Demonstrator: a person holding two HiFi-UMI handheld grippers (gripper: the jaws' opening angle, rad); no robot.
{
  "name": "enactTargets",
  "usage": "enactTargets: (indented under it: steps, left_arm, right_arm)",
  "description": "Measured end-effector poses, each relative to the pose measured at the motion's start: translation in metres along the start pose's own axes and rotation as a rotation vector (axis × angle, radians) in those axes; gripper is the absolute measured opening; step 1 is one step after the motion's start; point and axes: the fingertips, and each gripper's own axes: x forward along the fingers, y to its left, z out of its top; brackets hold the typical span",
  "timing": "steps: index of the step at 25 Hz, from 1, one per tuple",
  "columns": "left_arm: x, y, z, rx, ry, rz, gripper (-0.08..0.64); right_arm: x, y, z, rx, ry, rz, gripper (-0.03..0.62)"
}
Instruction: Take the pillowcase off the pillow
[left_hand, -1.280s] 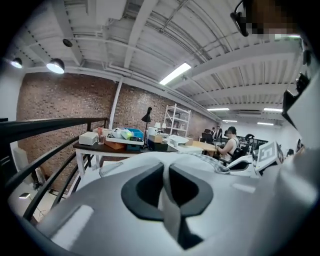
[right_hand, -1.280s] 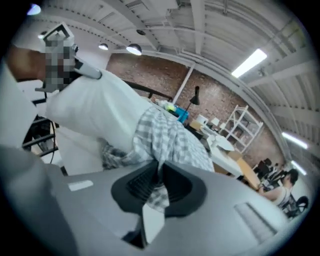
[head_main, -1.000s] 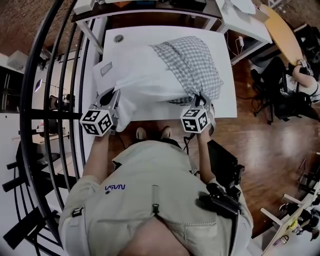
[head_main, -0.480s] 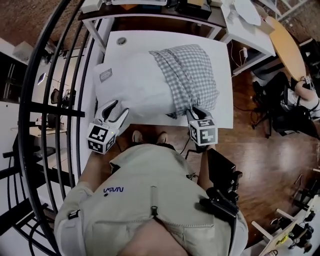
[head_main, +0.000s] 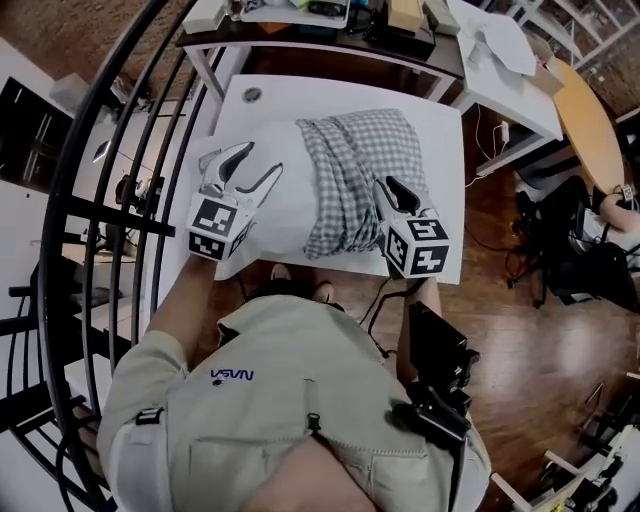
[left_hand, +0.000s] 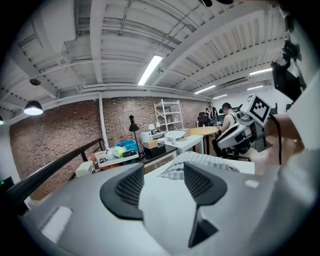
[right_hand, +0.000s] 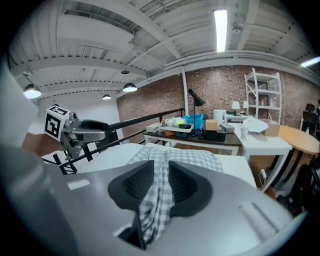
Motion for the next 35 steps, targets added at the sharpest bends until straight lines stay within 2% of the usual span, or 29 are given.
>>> enactTargets:
  steps: [4, 6, 8, 10, 12, 15, 17, 20, 21, 23, 25, 28, 31, 33, 35]
  left_arm:
    - [0.058, 0.014, -0.011, 0.005, 0.076, -0.061, 0.296]
    - [0.09, 0.021, -0.04, -0.022, 0.181, -0.106, 0.35]
    - [0.115, 0.021, -0.074, -0.086, 0.294, -0.176, 0.382]
    - [0.126, 0.01, -0.096, -0.164, 0.369, -0.25, 0.378]
    - [0.124, -0.008, -0.103, -0.203, 0.389, -0.305, 0.291]
    - [0.116, -0.04, -0.102, -0.174, 0.373, -0.35, 0.178]
    - [0.108, -0.058, -0.097, -0.129, 0.34, -0.344, 0.109]
    - [0.092, -0.07, -0.083, -0.07, 0.271, -0.305, 0.047]
    - [0.085, -0.071, -0.076, -0.06, 0.249, -0.292, 0.037]
    - [0.071, -0.068, -0.06, -0.06, 0.198, -0.262, 0.029]
    - [0.055, -0.054, -0.038, -0.095, 0.134, -0.229, 0.027]
    - [0.029, -0.031, -0.003, -0.192, 0.025, -0.209, 0.025]
    - [0.023, -0.016, 0.016, -0.293, -0.041, -0.253, 0.025]
    - [0.036, -0.005, 0.018, -0.347, -0.066, -0.276, 0.023]
    - [0.058, 0.003, 0.014, -0.377, -0.07, -0.29, 0.023]
  right_arm:
    - [0.031, 0.005, 0.027, -0.086, 0.01, 0.009, 0.097]
    - [0.047, 0.01, 0.041, -0.123, 0.022, 0.013, 0.097]
    - [0.063, 0.014, 0.054, -0.159, 0.039, 0.011, 0.098]
    - [0.08, 0.013, 0.064, -0.19, 0.063, 0.0, 0.1]
    - [0.102, 0.009, 0.068, -0.219, 0.102, -0.004, 0.106]
    - [0.14, 0.006, 0.058, -0.256, 0.193, 0.031, 0.136]
    - [0.167, 0.008, 0.041, -0.297, 0.282, 0.062, 0.174]
    - [0.199, 0.008, 0.008, -0.469, 0.449, 0.07, 0.193]
    - [0.204, 0.007, -0.004, -0.529, 0.5, 0.072, 0.17]
    - [0.206, -0.001, -0.009, -0.614, 0.534, 0.045, 0.014]
    - [0.201, -0.02, 0.012, -0.652, 0.493, -0.027, 0.012]
    - [0.183, -0.067, 0.049, -0.609, 0.407, -0.15, 0.012]
    - [0.153, -0.124, 0.071, -0.529, 0.339, -0.301, 0.012]
    - [0.133, -0.162, 0.076, -0.473, 0.323, -0.397, 0.012]
    - [0.12, -0.196, 0.065, -0.417, 0.348, -0.46, 0.012]
